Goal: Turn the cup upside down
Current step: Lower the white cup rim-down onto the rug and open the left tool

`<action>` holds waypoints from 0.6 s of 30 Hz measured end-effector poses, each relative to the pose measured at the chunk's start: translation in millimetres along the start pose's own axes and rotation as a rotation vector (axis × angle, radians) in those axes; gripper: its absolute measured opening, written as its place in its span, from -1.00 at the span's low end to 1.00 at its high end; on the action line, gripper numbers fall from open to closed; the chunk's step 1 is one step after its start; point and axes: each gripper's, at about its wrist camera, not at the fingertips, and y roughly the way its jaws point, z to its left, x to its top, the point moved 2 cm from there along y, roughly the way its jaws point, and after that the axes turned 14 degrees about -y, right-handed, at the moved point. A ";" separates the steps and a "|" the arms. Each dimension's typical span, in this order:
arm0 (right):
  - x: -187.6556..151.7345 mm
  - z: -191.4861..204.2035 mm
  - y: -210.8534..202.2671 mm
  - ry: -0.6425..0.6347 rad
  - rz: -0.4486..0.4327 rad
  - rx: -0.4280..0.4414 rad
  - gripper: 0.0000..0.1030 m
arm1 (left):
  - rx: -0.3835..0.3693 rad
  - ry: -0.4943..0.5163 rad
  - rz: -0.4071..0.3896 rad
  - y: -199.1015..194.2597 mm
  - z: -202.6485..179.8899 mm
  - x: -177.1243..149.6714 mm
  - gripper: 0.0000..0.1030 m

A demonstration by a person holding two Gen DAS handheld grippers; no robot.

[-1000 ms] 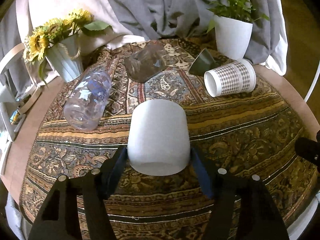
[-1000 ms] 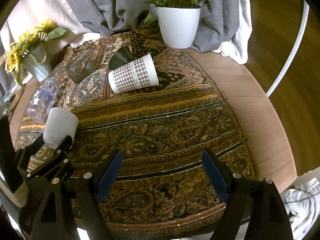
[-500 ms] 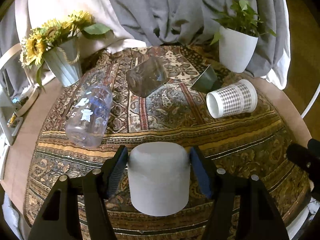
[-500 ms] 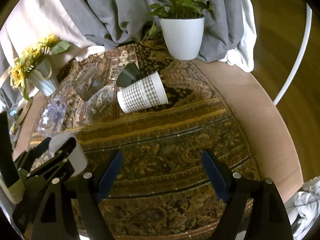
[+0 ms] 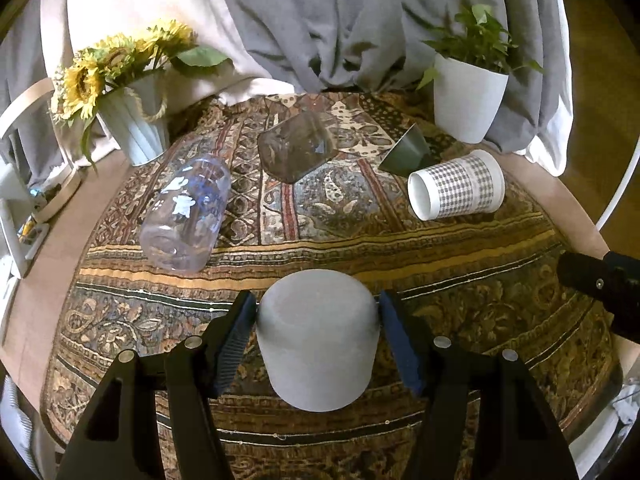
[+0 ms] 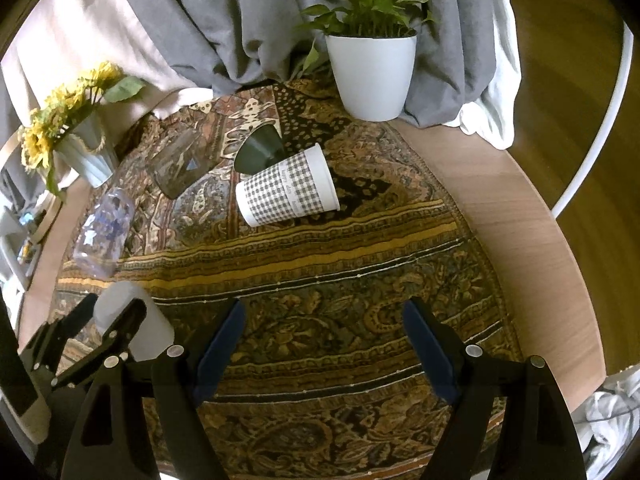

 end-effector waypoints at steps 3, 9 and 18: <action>1.0 1.4 -2.9 -0.011 -0.005 0.000 0.58 | -0.002 -0.008 0.003 -2.0 2.2 -4.0 0.23; 0.2 6.3 -12.0 -0.042 -0.021 -0.017 0.58 | 0.002 -0.010 -0.003 -3.4 4.1 -11.7 0.25; 1.9 10.4 -36.9 -0.014 -0.064 -0.032 0.69 | -0.001 -0.077 -0.129 -49.1 21.9 12.2 0.84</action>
